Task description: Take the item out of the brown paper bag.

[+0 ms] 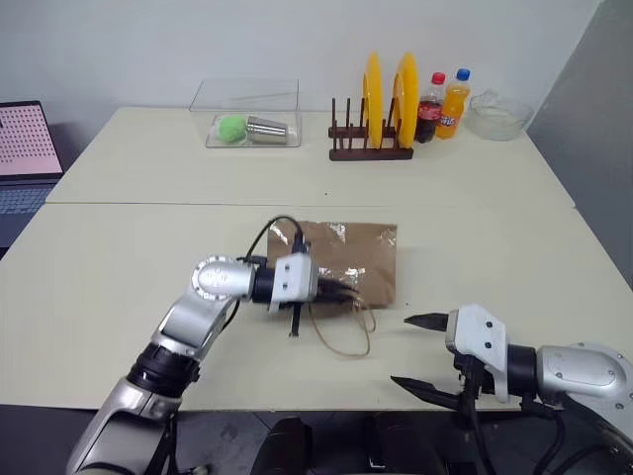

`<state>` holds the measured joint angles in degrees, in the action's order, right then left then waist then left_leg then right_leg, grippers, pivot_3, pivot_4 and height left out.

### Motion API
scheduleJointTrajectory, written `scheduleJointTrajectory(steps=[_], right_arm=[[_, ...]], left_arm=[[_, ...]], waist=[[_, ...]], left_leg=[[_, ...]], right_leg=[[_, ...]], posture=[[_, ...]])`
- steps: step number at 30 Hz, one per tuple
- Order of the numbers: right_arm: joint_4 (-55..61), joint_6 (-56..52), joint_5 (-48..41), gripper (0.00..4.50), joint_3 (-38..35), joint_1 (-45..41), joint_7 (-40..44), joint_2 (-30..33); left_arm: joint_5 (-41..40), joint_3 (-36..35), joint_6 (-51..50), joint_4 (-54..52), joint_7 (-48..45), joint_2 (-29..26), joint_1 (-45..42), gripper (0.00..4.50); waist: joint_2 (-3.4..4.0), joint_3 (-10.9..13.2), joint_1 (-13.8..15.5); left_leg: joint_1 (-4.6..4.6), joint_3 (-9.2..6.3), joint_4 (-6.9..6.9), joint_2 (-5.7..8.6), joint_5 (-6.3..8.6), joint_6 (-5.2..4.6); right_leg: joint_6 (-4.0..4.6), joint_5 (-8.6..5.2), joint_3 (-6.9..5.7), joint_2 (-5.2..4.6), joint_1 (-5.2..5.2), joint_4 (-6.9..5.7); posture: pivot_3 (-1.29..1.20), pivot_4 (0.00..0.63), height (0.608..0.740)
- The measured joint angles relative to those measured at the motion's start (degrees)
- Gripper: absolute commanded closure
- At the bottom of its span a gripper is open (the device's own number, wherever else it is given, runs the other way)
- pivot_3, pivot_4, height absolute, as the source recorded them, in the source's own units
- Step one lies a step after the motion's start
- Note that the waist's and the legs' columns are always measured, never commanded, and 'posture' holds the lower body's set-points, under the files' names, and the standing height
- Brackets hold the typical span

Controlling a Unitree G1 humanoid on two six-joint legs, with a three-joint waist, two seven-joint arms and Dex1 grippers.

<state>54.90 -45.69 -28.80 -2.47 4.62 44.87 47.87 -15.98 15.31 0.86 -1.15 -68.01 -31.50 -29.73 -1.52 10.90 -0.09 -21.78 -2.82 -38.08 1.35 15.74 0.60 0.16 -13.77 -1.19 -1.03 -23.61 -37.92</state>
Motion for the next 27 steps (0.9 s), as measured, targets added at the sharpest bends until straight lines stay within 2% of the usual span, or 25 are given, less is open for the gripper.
scheduleJointTrajectory(steps=[7, 11, 18, 21, 24, 27], right_arm=[[-2.78, 5.95, 7.17, 0.05, 11.07, -7.49, 1.12, 3.09], [-7.6, 9.99, 11.89, 0.05, 17.67, -12.78, 2.73, 2.82], [-13.41, 14.92, 18.18, 0.05, 25.08, -16.82, 3.91, 0.0], [-15.79, 16.68, 21.03, 0.68, 26.87, -17.99, 4.03, -1.0], [-17.6, 17.53, 22.89, 1.67, 27.49, -18.23, 4.15, -1.7], [-17.69, 17.8, 23.61, 1.67, 27.46, -18.19, 3.93, -2.08]], left_arm=[[-0.96, -0.59, -4.26, -0.37, 0.82, 0.46, -0.78, 4.48], [-0.95, -0.67, -4.21, 0.04, 0.79, 0.49, -0.84, 4.48], [-0.94, -0.99, -4.21, 1.0, 1.03, 0.62, -0.93, 4.48], [-0.94, -1.09, -4.23, 1.03, 1.08, 0.75, -0.94, 4.5], [-0.94, -1.13, -4.32, 1.03, 1.13, 0.94, -0.95, 4.5], [-0.92, -1.14, -4.45, 1.02, 1.15, 0.95, -0.95, 4.5]], waist=[[0.0, 0.0, -0.03], [0.0, 0.0, -0.02], [0.0, 0.0, 0.02], [0.0, 0.0, 0.02], [0.0, 0.0, 0.03], [0.0, 0.0, 0.04]], left_leg=[[0.01, -0.02, 0.0, 0.0, 0.0, 0.01], [0.01, -0.02, 0.0, 0.01, 0.0, 0.01], [0.01, -0.04, -0.01, 0.01, -0.01, 0.01], [0.01, -0.05, -0.01, 0.01, -0.01, 0.01], [0.0, -0.05, -0.01, 0.01, -0.01, 0.01], [0.01, -0.06, -0.01, 0.01, -0.01, 0.01]], right_leg=[[0.0, 0.0, 0.0, 0.0, 0.01, 0.04], [0.0, 0.0, 0.0, -0.01, 0.02, 0.04], [0.01, 0.0, 0.01, -0.01, 0.01, 0.03], [0.01, 0.0, 0.0, -0.01, 0.01, 0.02], [0.01, 0.0, 0.01, -0.02, 0.01, 0.03], [0.01, 0.0, 0.01, -0.02, 0.01, 0.01]], posture=[[0.0, 0.15, 0.74], [0.0, 0.15, 0.74], [0.0, 0.15, 0.74], [0.0, 0.15, 0.74], [0.0, 0.15, 0.74], [0.0, 0.15, 0.74]])
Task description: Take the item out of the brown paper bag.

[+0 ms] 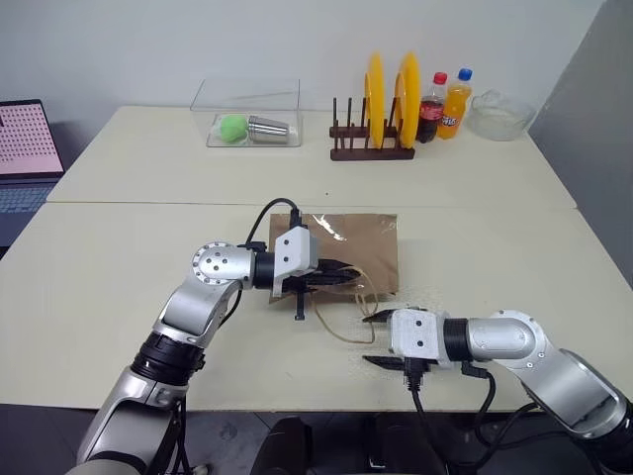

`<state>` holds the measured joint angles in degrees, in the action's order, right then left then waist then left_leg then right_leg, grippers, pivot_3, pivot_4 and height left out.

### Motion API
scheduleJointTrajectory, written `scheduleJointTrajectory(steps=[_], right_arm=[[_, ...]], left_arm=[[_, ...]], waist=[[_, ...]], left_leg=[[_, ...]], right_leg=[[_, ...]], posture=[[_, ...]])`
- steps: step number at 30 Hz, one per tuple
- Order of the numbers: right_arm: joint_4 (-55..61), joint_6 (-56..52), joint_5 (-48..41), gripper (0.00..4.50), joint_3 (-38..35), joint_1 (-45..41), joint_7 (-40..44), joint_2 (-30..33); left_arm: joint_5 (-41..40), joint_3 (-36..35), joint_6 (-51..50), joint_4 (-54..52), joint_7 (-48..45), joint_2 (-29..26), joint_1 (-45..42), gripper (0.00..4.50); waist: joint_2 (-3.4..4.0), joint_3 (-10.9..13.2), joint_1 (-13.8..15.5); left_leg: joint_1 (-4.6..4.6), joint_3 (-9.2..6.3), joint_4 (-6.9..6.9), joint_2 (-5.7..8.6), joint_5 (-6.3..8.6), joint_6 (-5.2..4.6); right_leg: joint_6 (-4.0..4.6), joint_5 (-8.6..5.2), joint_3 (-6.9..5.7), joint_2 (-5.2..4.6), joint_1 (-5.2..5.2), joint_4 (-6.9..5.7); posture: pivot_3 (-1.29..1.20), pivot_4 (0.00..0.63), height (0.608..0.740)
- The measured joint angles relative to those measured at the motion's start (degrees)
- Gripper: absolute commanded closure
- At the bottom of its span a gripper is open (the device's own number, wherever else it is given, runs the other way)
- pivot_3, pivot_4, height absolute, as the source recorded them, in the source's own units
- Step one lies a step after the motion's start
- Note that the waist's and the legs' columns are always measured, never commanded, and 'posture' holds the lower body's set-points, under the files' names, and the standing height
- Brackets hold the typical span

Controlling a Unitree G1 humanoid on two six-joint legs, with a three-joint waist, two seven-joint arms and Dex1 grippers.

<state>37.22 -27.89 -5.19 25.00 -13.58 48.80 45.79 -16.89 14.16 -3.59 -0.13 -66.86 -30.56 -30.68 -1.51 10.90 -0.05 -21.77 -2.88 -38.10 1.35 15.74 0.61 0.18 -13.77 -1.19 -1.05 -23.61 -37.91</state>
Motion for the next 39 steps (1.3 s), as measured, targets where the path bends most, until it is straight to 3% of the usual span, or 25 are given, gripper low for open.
scheduleJointTrajectory(steps=[12, 15, 21, 27, 39], right_arm=[[-0.7, 2.45, 2.04, 1.67, -1.08, 1.79, -1.4, -2.85], [-2.24, 4.12, 4.13, 2.31, 0.38, 1.46, -1.4, -3.6], [-6.71, 7.07, 8.26, 4.49, 2.41, 1.25, -1.04, -4.31], [-8.73, 8.71, 11.23, 4.49, 3.33, 1.3, -0.46, -4.41], [-10.71, 12.49, 19.03, 4.49, 5.2, 1.9, -0.1, -3.98]], left_arm=[[0.02, -0.04, -1.1, -0.1, 0.29, 0.26, -0.53, 4.5], [-0.01, -0.41, -1.47, -0.11, 0.81, 0.66, -1.13, 4.5], [-0.13, -1.13, -4.48, -0.1, 2.52, 1.55, -1.63, 4.5], [-0.41, -1.65, -9.27, -0.62, 5.69, 2.54, -3.96, 4.5], [-4.96, -6.64, -30.71, -1.49, 17.98, 7.13, -14.87, 4.5]], waist=[[0.0, 0.0, 0.0], [0.0, 0.0, -0.02], [0.0, 0.0, -0.02], [0.0, 0.0, -0.02], [-0.03, -0.02, 0.06]], left_leg=[[0.0, 0.0, -0.01, 0.0, 0.0, 0.0], [0.01, 0.02, -0.01, 0.01, 0.0, 0.0], [0.0, 0.01, -0.02, 0.02, 0.0, 0.0], [0.01, 0.01, -0.02, 0.02, 0.0, 0.0], [0.0, -0.01, -0.07, 0.04, -0.02, 0.04]], right_leg=[[0.0, 0.0, 0.01, 0.0, 0.0, -0.02], [0.0, 0.0, 0.02, 0.0, 0.0, -0.02], [0.0, 0.0, 0.01, 0.0, 0.0, -0.03], [0.0, 0.0, 0.01, 0.0, 0.0, -0.03], [-0.01, 0.0, 0.01, -0.01, 0.01, -0.06]], posture=[[0.0, 0.15, 0.74], [0.0, 0.15, 0.74], [0.0, 0.15, 0.74], [0.0, 0.15, 0.74], [0.0, 0.15, 0.74]])
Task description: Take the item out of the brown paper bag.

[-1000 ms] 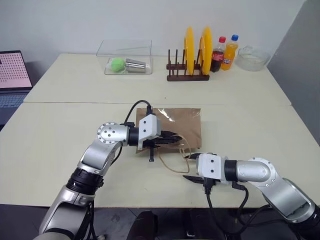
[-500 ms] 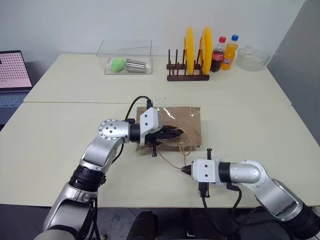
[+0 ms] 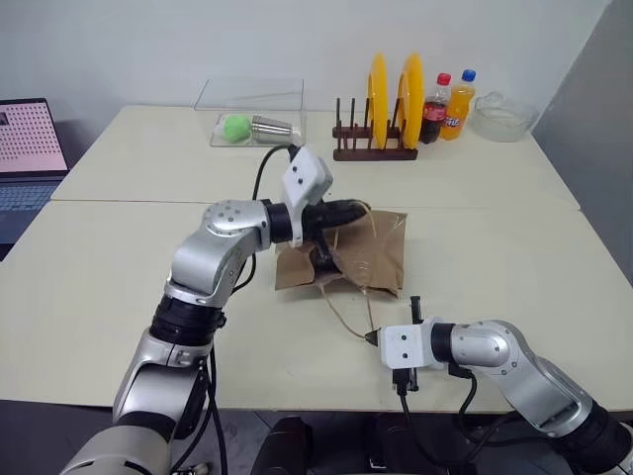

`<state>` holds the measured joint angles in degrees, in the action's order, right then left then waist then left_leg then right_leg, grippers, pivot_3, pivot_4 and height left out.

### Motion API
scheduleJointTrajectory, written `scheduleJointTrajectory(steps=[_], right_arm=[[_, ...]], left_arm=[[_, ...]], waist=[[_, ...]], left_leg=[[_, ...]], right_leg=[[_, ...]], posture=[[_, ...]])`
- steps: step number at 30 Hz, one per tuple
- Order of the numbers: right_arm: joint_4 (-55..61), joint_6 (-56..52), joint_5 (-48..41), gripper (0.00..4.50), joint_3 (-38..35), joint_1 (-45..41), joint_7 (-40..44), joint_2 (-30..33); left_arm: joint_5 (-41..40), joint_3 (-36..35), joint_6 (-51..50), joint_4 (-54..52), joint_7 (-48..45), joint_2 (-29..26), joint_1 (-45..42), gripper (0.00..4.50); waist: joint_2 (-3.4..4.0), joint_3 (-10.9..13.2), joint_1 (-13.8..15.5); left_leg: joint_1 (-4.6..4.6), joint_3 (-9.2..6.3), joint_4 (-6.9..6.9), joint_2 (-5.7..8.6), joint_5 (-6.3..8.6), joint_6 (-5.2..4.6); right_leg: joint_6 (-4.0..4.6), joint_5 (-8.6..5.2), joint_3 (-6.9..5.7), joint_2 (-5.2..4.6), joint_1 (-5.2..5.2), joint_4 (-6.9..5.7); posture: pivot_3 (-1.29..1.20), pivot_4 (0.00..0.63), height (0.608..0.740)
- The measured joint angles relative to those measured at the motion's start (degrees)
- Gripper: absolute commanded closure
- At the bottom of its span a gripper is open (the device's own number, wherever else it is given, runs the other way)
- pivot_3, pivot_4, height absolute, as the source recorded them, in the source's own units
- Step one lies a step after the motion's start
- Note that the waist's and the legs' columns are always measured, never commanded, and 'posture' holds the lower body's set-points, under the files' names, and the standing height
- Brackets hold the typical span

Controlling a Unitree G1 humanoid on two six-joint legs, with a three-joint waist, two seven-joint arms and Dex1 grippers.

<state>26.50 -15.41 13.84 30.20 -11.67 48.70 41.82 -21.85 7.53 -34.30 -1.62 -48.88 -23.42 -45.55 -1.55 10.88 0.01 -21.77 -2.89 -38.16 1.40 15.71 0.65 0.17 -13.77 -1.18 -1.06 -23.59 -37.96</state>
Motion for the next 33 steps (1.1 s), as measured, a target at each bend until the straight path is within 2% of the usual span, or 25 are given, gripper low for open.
scheduleJointTrajectory(steps=[10, 14, 22, 25, 31, 33], right_arm=[[-0.34, 1.97, 3.2, 4.49, -0.09, 0.24, 0.37, 0.92], [-0.14, 2.75, 3.34, 4.49, -0.37, 0.55, 1.82, 1.63], [-0.13, 3.88, 2.94, 4.49, -2.1, 1.75, 2.44, 1.79], [-0.51, 4.06, 1.12, 3.89, -3.99, 2.0, 2.37, 0.0], [0.41, 2.18, -5.2, 1.73, -6.8, 3.11, 3.16, -2.6], [2.89, -0.46, -9.15, 1.73, -9.42, 4.28, 5.08, -1.32]], left_arm=[[-0.77, -0.89, -3.16, 4.7, 3.39, 0.73, -5.69, 4.5], [-0.76, -4.52, -1.98, 5.26, 5.05, 0.51, -9.32, 4.5], [-0.72, -5.43, -0.45, 6.75, 4.22, 0.53, -9.64, 4.5], [-0.94, -5.44, -0.41, 6.63, 2.13, 0.19, -9.54, 4.5], [-2.55, -5.45, -0.43, 5.89, -1.12, -0.21, -7.99, 4.5], [-2.86, -5.45, -0.43, 5.31, -2.01, -0.5, -7.38, 4.5]], waist=[[0.0, 0.0, 0.02], [-0.02, -0.09, 0.01], [-0.01, -0.13, 0.02], [-0.01, -0.13, -0.02], [0.0, -0.12, -0.07], [0.01, -0.11, -0.07]], left_leg=[[0.0, 0.01, -0.01, 0.0, -0.15, 0.26], [0.08, 0.01, 0.01, 0.0, -0.15, 0.27], [0.22, 0.03, 0.01, 0.01, -0.14, 0.27], [0.22, 0.03, 0.02, 0.01, -0.15, 0.28], [0.19, 0.04, 0.02, 0.01, -0.15, 0.27], [0.17, 0.04, 0.01, 0.01, -0.15, 0.27]], right_leg=[[0.0, 0.0, 0.02, -0.01, 0.0, 0.0], [0.0, 0.0, 0.02, -0.01, 0.08, 0.03], [-0.01, -0.01, 0.05, -0.02, 0.23, 0.05], [-0.01, -0.01, 0.06, -0.02, 0.22, 0.04], [-0.01, -0.01, 0.07, -0.02, 0.16, 0.0], [-0.01, -0.01, 0.07, -0.02, 0.15, 0.01]], posture=[[0.0, 0.15, 0.74], [0.0, 0.15, 0.74], [0.0, 0.15, 0.74], [0.0, 0.15, 0.74], [0.0, 0.15, 0.74], [0.0, 0.15, 0.74]])
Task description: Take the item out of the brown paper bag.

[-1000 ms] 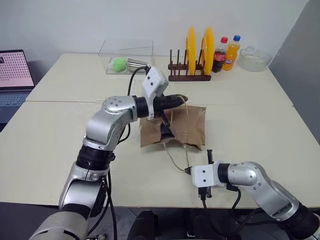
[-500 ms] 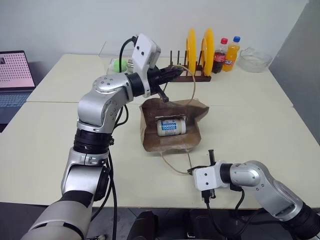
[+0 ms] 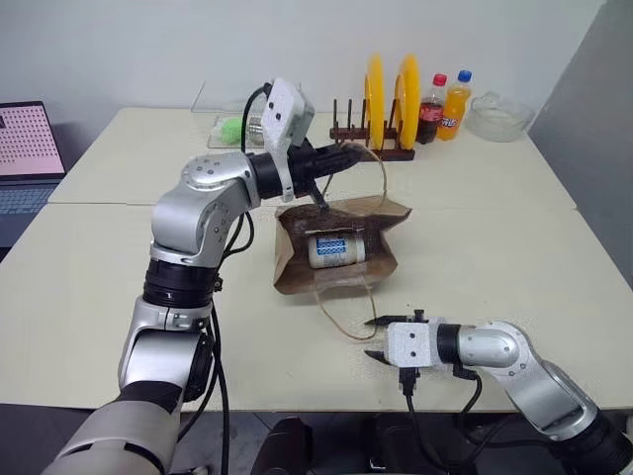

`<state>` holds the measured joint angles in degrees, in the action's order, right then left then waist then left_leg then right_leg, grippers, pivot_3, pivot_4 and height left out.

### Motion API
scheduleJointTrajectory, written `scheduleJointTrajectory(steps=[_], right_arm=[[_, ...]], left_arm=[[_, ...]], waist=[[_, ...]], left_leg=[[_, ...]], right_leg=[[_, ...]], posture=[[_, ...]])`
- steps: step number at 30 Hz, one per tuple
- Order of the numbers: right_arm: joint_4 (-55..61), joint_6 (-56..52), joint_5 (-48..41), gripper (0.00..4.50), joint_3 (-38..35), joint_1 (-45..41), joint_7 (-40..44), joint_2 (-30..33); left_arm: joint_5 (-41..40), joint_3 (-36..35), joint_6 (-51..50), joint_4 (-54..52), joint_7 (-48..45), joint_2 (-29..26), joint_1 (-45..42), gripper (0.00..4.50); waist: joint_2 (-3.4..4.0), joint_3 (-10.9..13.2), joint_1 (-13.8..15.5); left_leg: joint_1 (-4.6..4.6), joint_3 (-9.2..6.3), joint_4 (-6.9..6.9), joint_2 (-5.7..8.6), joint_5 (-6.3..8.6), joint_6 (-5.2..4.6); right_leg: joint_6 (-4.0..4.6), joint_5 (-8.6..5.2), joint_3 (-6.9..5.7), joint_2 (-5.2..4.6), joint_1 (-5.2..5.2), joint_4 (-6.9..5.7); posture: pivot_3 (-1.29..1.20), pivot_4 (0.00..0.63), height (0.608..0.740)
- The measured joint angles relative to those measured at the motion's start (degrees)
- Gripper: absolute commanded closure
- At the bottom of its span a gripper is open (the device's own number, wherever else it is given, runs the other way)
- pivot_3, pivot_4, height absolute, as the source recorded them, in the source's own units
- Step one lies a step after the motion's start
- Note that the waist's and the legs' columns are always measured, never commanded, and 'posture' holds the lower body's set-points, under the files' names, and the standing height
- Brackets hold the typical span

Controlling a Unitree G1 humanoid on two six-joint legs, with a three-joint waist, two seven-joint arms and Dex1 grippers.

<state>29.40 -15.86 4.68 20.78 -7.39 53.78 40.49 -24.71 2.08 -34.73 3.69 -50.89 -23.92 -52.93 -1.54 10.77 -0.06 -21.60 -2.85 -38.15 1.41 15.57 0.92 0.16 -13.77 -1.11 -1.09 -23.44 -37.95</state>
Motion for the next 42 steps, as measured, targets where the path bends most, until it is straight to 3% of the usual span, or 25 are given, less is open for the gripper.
scheduleJointTrajectory(steps=[7, 10, 12, 16, 22, 27, 28, 42], right_arm=[[12.89, -18.78, -22.6, 1.73, -18.04, 0.76, 6.11, 6.96], [13.4, -25.58, -30.78, 1.73, -22.05, -5.94, 4.18, 5.06], [12.4, -28.12, -31.61, 1.73, -20.45, -13.15, 0.57, 1.73], [6.06, -29.59, -24.59, 1.73, -8.68, -26.45, -7.68, -4.67], [-4.94, -25.82, -13.18, 1.73, 6.36, -35.69, -9.19, -7.61], [-13.95, -20.72, -4.6, 0.13, 12.59, -37.08, -9.88, -8.49], [-14.53, -20.24, -3.3, 0.06, 13.05, -37.11, -9.83, -8.48], [-28.97, -12.33, 13.89, 0.06, 23.5, -44.6, -6.29, -14.53]], left_arm=[[-0.1, 0.0, 0.0, -1.34, -1.39, -0.73, 0.86, 4.5], [-0.4, -0.06, 0.0, -1.32, -1.66, -0.67, 0.86, 4.5], [-1.14, -0.37, -0.03, -1.15, -1.98, -0.76, 0.81, 4.5], [-2.73, -1.09, -0.32, -1.01, -2.38, -0.82, 0.15, 4.5], [-3.36, -2.45, -0.33, -0.62, -2.3, -1.37, -0.29, 4.5], [-3.48, -2.55, -0.33, -0.51, -2.08, -1.41, -0.36, 4.5], [-3.51, -2.55, -0.33, -0.52, -2.08, -1.42, -0.36, 4.5], [-3.7, -2.57, -0.02, -0.64, -2.09, -1.49, -0.33, 4.5]], waist=[[-0.01, 0.01, 0.1], [-0.01, 0.01, -0.23], [0.0, 0.01, -0.4], [0.01, 0.02, -0.36], [0.01, 0.02, -0.04], [0.01, 0.02, -0.08], [0.01, 0.02, -0.1], [0.01, 0.02, -0.6]], left_leg=[[-0.04, -0.03, -0.01, -0.01, 0.13, -0.24], [0.03, 0.01, 0.02, -0.03, 0.14, -0.25], [0.07, 0.01, 0.07, -0.04, 0.14, -0.25], [-0.08, -0.02, 0.08, -0.04, 0.03, -0.06], [-0.52, 0.11, -0.03, 0.05, -0.01, -0.01], [-0.54, 0.13, 0.0, 0.05, -0.01, -0.01], [-0.54, 0.14, 0.0, 0.05, 0.0, -0.01], [-0.44, 0.14, -0.04, 0.01, -0.02, -0.02]], right_leg=[[0.0, 0.0, -0.03, 0.0, -0.01, -0.01], [0.0, 0.0, 0.01, 0.01, -0.02, -0.04], [0.0, 0.0, 0.01, 0.03, -0.03, -0.07], [0.03, 0.01, 0.0, 0.02, -0.19, -0.08], [0.32, 0.2, 0.1, -0.06, -0.59, -0.08], [0.33, 0.2, 0.12, -0.05, -0.65, -0.11], [0.33, 0.2, 0.12, -0.05, -0.66, -0.13], [0.34, 0.21, 0.15, 0.01, -0.64, -0.26]], posture=[[0.0, 0.15, 0.74], [0.0, 0.15, 0.74], [0.0, 0.15, 0.74], [0.0, 0.15, 0.74], [0.0, 0.15, 0.74], [0.0, 0.15, 0.74], [0.0, 0.15, 0.74], [0.0, 0.15, 0.74]])
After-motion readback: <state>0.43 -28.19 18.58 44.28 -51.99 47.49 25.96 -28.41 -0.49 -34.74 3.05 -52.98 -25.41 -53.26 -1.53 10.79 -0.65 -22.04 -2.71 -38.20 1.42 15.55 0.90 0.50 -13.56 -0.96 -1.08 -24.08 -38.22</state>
